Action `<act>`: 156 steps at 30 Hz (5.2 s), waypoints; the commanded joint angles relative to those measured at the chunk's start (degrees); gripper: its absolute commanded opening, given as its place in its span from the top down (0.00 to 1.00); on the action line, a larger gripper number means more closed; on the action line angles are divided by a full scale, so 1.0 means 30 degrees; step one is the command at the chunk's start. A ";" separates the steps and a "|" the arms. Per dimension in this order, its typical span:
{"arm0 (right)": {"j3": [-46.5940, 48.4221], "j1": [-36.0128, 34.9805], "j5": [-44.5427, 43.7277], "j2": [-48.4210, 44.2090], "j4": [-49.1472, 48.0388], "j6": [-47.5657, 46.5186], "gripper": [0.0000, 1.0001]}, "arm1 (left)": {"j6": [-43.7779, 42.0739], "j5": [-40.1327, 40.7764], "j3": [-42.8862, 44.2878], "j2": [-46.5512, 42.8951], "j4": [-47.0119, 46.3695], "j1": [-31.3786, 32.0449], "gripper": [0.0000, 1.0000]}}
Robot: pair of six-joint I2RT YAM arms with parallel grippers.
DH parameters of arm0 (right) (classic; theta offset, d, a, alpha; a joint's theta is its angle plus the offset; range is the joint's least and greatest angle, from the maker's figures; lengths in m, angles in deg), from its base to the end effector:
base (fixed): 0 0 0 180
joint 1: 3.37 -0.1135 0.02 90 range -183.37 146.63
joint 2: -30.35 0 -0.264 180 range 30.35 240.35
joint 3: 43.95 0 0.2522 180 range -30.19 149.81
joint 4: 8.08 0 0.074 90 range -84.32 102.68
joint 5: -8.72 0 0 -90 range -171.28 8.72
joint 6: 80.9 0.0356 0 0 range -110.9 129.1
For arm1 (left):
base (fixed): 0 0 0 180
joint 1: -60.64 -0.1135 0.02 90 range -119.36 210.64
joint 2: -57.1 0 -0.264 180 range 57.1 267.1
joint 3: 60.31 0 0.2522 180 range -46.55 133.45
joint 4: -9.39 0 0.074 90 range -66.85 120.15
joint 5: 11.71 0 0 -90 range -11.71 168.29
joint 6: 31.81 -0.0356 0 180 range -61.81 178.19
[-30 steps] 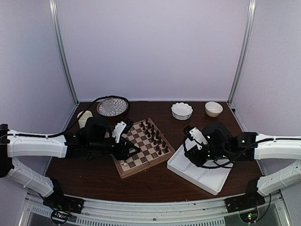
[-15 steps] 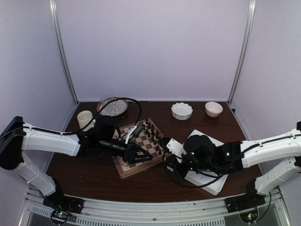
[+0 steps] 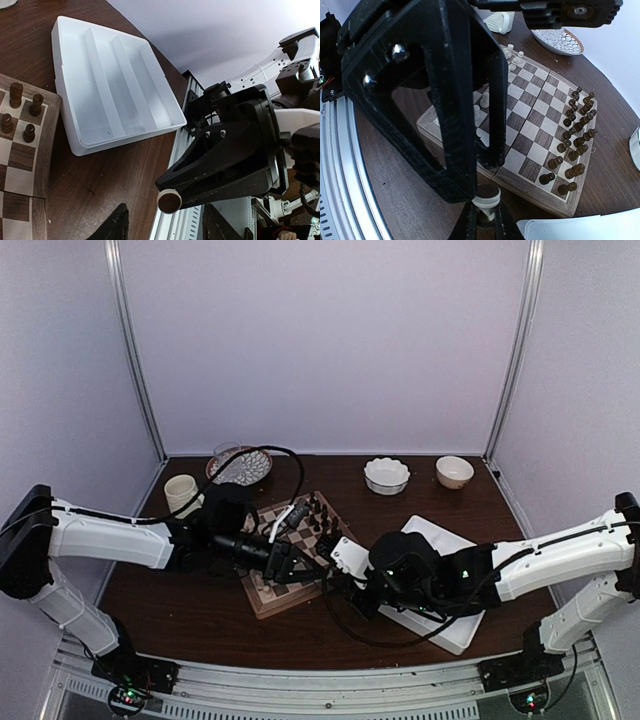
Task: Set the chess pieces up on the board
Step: Pass from the right arm to the left, then pass from the left arm to the right
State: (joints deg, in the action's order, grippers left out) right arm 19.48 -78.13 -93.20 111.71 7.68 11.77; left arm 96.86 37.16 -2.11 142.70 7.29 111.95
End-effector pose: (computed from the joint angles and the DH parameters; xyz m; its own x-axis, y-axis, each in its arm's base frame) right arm 0.0888 0.2980 0.2365 -0.1875 -0.5149 -0.8365 -0.8911 0.4475 -0.0757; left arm 0.1785 -0.2604 0.2176 -0.8082 0.2563 -0.5302 0.5823 0.2136 -0.7844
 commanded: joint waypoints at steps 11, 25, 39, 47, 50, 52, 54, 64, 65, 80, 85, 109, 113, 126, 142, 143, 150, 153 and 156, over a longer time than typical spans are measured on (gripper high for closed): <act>0.1106 -0.0154 0.0079 0.0624 -0.0607 -0.0631 0.88 | 0.0037 -0.0628 0.0746 0.0850 -0.0392 -0.0118 0.53; 0.1548 -0.0523 -0.1182 0.1063 -0.1095 -0.1101 0.88 | 0.0270 -0.0985 0.0815 0.0994 -0.0447 -0.0113 0.75; 0.0967 -0.0596 -0.2172 0.0799 -0.1917 -0.0893 0.87 | -0.0001 -0.0721 0.0866 0.0878 0.0012 -0.0111 0.72; 0.0882 -0.0590 -0.2481 0.0814 -0.2039 -0.0892 0.85 | -0.0204 -0.0735 0.0883 0.0786 0.0122 -0.0111 0.82; 0.0842 -0.0572 -0.2627 0.0900 -0.2122 -0.0892 0.82 | -0.0247 -0.0681 0.0858 0.0790 0.0169 -0.0112 0.84; 0.0846 -0.0592 -0.2754 0.0994 -0.2135 -0.0892 0.81 | -0.0228 -0.0631 0.0864 0.0777 0.0186 -0.0118 0.84; 0.0833 -0.0572 -0.2806 0.1055 -0.2146 -0.0892 0.80 | -0.0230 -0.0568 0.0859 0.0820 0.0230 -0.0111 0.84; 0.0734 -0.0568 -0.2831 0.1233 -0.2415 -0.0318 0.64 | -0.0782 0.1192 0.0742 0.0132 0.1372 -0.0111 0.84; 0.0682 -0.0571 -0.2728 0.1234 -0.2526 -0.0260 0.61 | -0.0835 0.1296 0.0723 0.0094 0.1428 -0.0115 0.84; -0.2038 -0.0072 0.0071 -0.1358 -0.4953 0.2838 0.36 | -0.0983 0.1630 0.0535 -0.0318 0.1632 -0.0672 0.83; -0.3687 0.0711 0.2616 -0.1533 -0.8325 0.5665 0.34 | -0.0781 0.1237 0.0306 -0.0805 0.1092 -0.0784 0.83; -0.6417 0.1259 0.3857 0.0410 -1.8651 1.1547 0.37 | 0.3834 -0.1900 -0.0776 -0.0994 -0.5208 -0.0843 0.84; -0.6580 0.1384 0.3806 0.0596 -1.9183 1.1989 0.38 | 0.4264 -0.2255 -0.0949 -0.0845 -0.6207 -0.0843 0.83; -0.6919 0.2187 0.7008 0.4008 -2.5706 1.3985 0.65 | 0.4205 -0.2224 -0.1126 -0.0958 -0.6286 -0.0844 0.84; -0.7803 0.2285 0.6957 0.4079 -2.7831 1.3527 0.69 | 0.3888 -0.2113 -0.1208 -0.1351 -0.5906 -0.0843 0.84; -0.7845 0.2301 0.6940 0.4033 -2.7833 1.3497 0.71 | 0.3887 -0.2112 -0.1193 -0.1369 -0.5906 -0.0843 0.84; -0.7842 0.2331 0.7001 0.3982 -2.7825 1.3552 0.74 | 0.3895 -0.2134 -0.1207 -0.1321 -0.5920 -0.0843 0.84; -0.7896 0.2331 0.6986 0.3786 -2.7827 1.3527 0.73 | 0.3903 -0.2142 -0.1178 -0.1311 -0.5924 -0.0843 0.84; -0.8017 0.2325 0.6892 0.3546 -2.7825 1.3522 0.73 | 0.3896 -0.2141 -0.1173 -0.1317 -0.5906 -0.0844 0.84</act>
State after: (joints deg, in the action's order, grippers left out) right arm -3.64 -71.38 -72.48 124.85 -73.30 52.80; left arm 109.32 31.04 -5.06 139.90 -8.62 109.76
